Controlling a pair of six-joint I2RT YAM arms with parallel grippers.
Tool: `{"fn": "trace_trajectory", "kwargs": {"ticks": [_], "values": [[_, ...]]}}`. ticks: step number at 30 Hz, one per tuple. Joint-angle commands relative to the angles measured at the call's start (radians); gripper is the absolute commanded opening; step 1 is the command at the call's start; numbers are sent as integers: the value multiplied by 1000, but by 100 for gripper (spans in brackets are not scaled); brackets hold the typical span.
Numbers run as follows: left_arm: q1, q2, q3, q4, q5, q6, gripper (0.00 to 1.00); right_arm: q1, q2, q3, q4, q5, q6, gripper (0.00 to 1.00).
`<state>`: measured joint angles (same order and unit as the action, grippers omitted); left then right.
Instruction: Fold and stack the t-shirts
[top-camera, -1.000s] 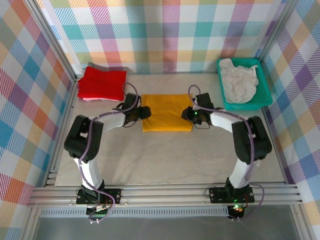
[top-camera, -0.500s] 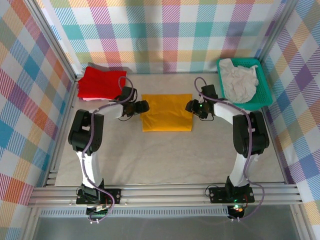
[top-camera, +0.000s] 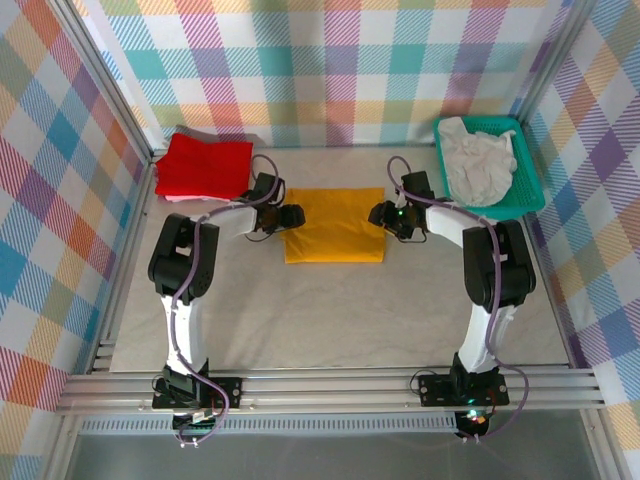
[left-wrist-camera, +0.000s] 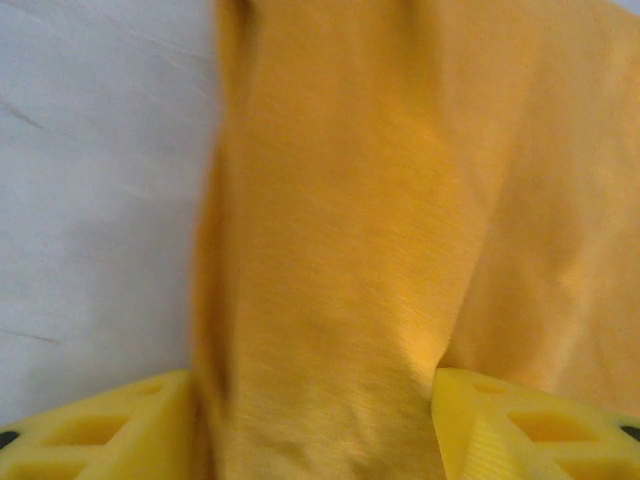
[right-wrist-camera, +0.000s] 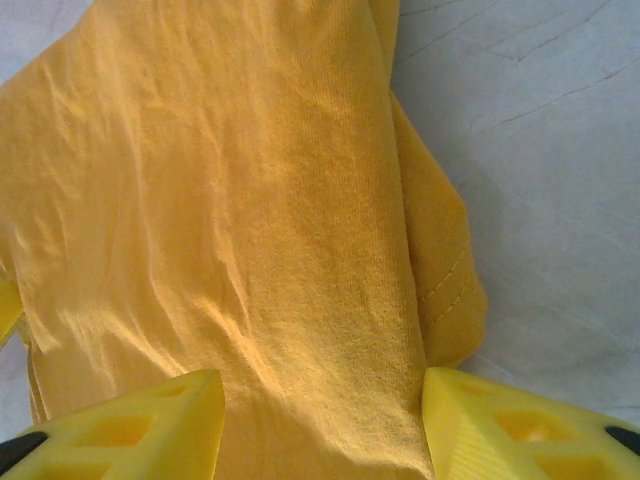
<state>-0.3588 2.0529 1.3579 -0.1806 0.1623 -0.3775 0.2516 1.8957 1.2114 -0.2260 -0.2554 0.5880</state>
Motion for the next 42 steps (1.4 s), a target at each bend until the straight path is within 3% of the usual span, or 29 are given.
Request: {"fn": "trace_trajectory", "kwargs": {"ticks": [1, 5, 18, 23, 27, 36, 42], "values": [[-60, -4, 2, -27, 34, -24, 60, 0, 22, -11, 25, -36, 11, 54], [-66, -6, -6, -19, 42, -41, 57, -2, 22, -15, 34, -42, 17, 54], [-59, 65, 4, 38, 11, -41, 0, -18, -51, -21, 18, -62, 14, 54], [-1, 24, 4, 38, -10, -17, 0, -50, -160, -50, -15, -71, -11, 54], [55, -21, 73, -36, -51, 85, 0, -70, -269, -84, -45, -48, -43, 54], [97, 72, 537, -419, -232, 410, 0, -81, -421, -185, -6, 18, -61, 54], [162, 151, 791, -515, -226, 534, 0, -83, -415, -199, -6, 2, -47, 54]]}}
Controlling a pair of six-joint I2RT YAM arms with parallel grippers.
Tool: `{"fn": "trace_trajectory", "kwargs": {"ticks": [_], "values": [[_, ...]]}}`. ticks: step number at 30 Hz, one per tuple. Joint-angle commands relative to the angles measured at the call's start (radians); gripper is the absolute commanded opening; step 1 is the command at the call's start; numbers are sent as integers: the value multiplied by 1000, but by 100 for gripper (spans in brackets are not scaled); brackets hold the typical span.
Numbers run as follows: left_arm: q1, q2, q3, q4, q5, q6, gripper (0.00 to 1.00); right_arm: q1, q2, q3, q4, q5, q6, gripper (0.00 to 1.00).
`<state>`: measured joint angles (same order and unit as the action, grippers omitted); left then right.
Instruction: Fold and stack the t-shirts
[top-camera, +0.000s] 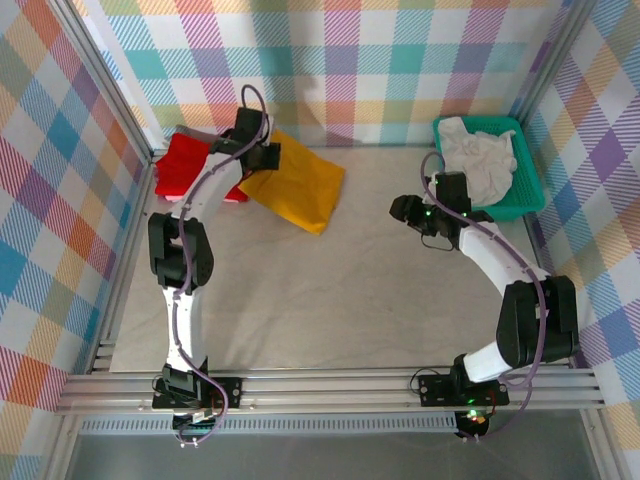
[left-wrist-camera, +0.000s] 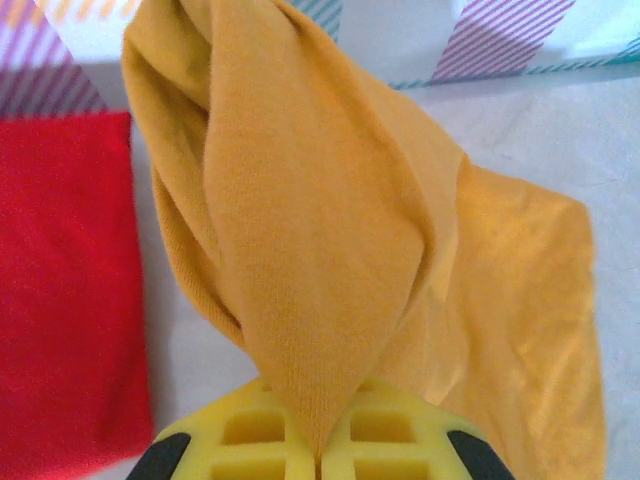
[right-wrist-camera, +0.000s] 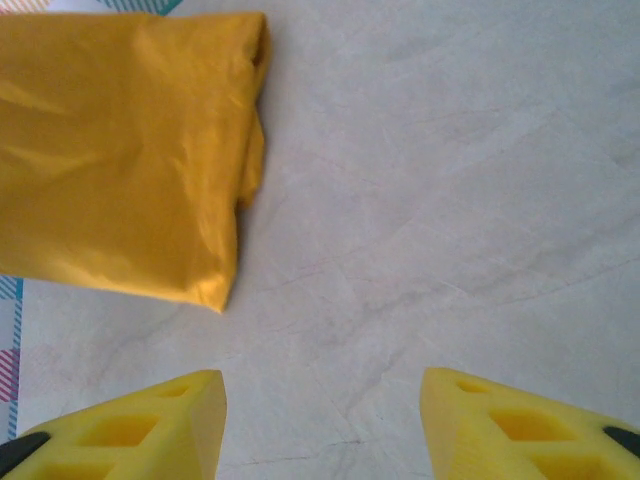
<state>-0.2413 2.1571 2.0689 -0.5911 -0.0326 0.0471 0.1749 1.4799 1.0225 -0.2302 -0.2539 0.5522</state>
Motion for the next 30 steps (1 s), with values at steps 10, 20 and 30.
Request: {"fn": "trace_trajectory", "kwargs": {"ticks": [10, 20, 30], "values": [[186, 180, 391, -171, 82, 254, 0, -7, -12, -31, -12, -10, 8, 54], [311, 258, 602, -272, 329, 250, 0, -6, -27, -61, -34, 10, 20, 54], [437, 274, 675, -212, 507, 162, 0, -6, -15, -75, -49, 20, 24, 54]]}}
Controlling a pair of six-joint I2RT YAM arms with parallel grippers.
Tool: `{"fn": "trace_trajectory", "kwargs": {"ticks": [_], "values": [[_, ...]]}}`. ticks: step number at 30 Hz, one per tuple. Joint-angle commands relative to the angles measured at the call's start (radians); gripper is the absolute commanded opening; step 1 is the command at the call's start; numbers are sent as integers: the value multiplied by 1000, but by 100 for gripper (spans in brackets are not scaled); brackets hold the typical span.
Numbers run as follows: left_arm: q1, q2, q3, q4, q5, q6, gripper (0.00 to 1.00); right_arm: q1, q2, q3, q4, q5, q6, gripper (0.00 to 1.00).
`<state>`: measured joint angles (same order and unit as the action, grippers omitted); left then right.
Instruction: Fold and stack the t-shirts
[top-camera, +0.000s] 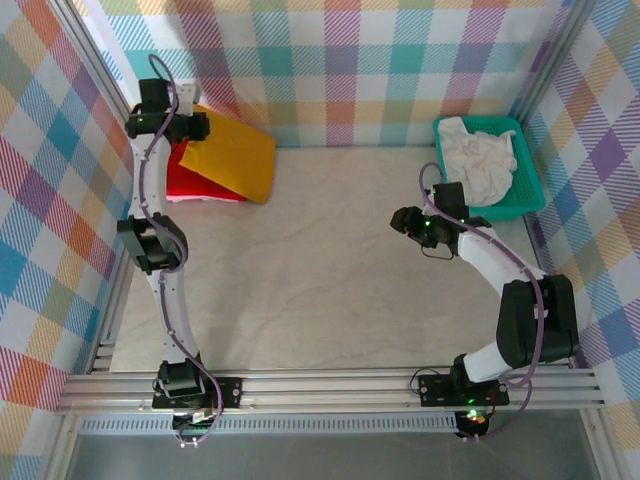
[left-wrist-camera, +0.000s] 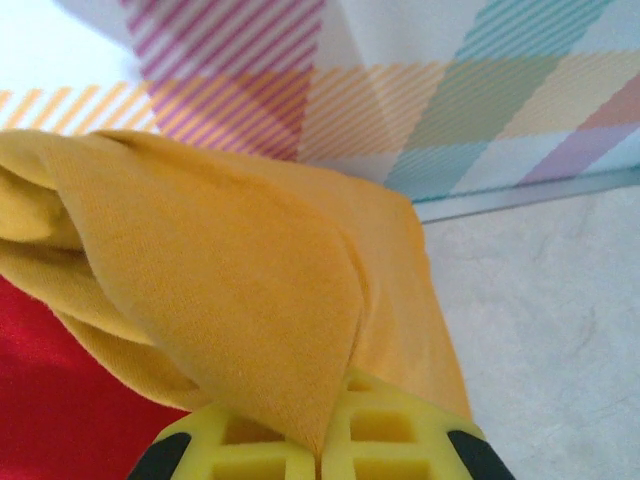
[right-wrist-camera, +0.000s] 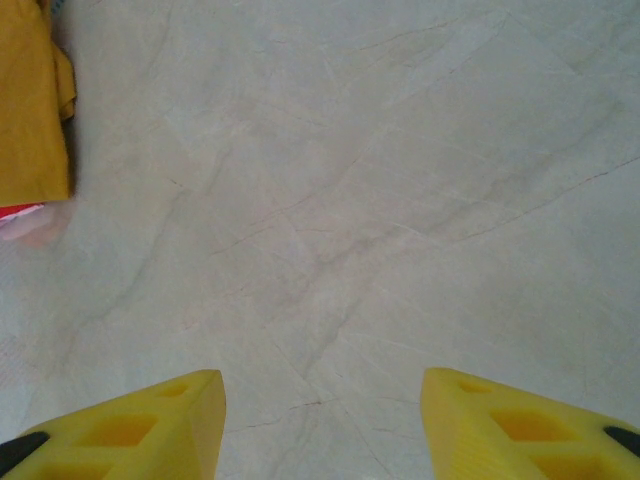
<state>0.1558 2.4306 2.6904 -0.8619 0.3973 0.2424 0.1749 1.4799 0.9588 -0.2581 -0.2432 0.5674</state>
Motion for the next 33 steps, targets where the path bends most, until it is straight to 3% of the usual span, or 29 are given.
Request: {"fn": "trace_trajectory", "kwargs": {"ticks": [1, 12, 18, 19, 20, 22, 23, 29, 31, 33], "values": [[49, 5, 54, 66, 84, -41, 0, -6, -15, -11, -23, 11, 9, 54], [164, 84, 59, 135, 98, -57, 0, -6, -15, 8, -33, 12, 14, 54], [167, 162, 59, 155, -12, 7, 0, -5, -19, 12, -27, -16, 31, 54], [167, 170, 57, 160, -50, 16, 4, -5, -23, 11, -27, -19, 31, 54], [167, 177, 57, 166, -88, 19, 14, -5, -28, 11, -26, -21, 29, 54], [167, 180, 57, 176, -194, 19, 55, -5, -38, 14, -35, -16, 22, 54], [167, 174, 57, 172, -228, 16, 63, -5, -43, 14, -35, -11, 19, 54], [161, 13, -34, 154, -358, -87, 100, -5, -55, 20, -35, 39, -28, 55], [143, -170, -298, 303, -340, -136, 100, -5, -50, 33, -42, 75, -54, 57], [139, -394, -663, 585, -281, -178, 100, -5, -46, 40, -38, 109, -74, 58]]}}
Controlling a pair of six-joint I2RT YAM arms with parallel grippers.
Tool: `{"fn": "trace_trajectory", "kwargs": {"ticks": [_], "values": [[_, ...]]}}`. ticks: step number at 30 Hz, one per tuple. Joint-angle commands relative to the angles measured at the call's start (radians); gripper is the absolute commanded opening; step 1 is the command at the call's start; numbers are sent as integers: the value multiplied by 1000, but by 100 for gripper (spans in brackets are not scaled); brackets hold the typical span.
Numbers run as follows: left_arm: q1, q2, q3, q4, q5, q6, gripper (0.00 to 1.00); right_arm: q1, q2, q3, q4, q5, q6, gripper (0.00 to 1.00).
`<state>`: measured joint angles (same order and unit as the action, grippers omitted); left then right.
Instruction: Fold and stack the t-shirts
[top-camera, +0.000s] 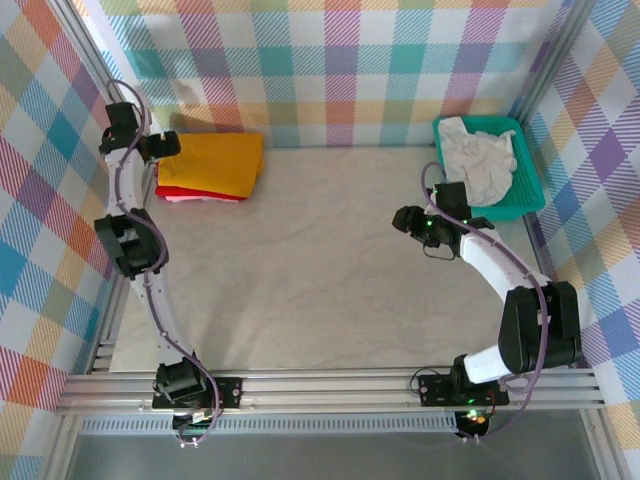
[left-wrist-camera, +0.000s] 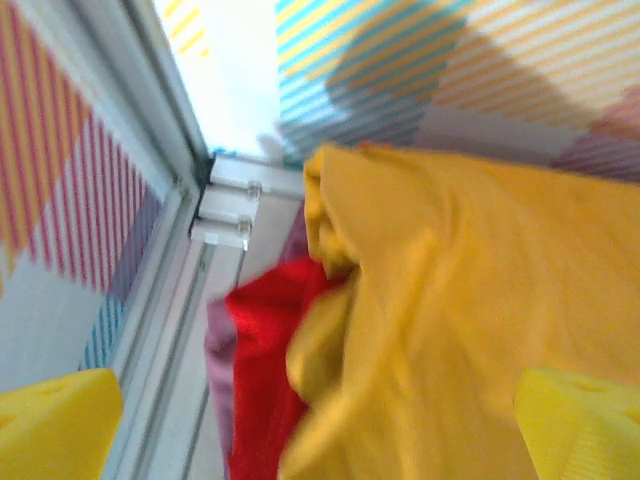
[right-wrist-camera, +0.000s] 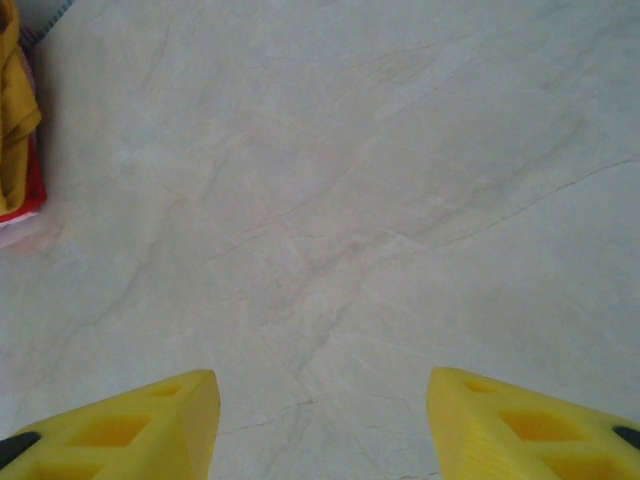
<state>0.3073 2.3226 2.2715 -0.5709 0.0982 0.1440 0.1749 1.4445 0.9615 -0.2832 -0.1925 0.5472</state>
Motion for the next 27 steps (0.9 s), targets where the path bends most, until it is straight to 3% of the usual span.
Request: {"fn": "trace_trajectory", "kwargs": {"ticks": [1, 5, 9, 13, 16, 21, 24, 27], "values": [[-48, -393, -411, 425, 39, -110, 100, -5, -10, 39, -2, 73, -60, 59], [-132, -680, -814, 621, 10, -220, 100, -5, -21, 27, 56, 128, -95, 63], [-303, -896, -1156, 730, -151, -218, 100, -5, -51, 1, 114, 208, -161, 68], [-456, -1000, -1461, 875, -301, -239, 100, -5, -121, -70, 170, 380, -233, 91], [-524, -1016, -1611, 929, -377, -228, 100, -5, -215, -198, 289, 481, -300, 96], [-560, -1128, -1768, 926, -558, -259, 100, -5, -330, -454, 584, 583, -423, 100], [-560, -1222, -1890, 1069, -649, -193, 100, -6, -304, -512, 647, 605, -458, 100], [-528, -1270, -1903, 1026, -629, -153, 100, -7, -258, -518, 666, 597, -464, 100]]}}
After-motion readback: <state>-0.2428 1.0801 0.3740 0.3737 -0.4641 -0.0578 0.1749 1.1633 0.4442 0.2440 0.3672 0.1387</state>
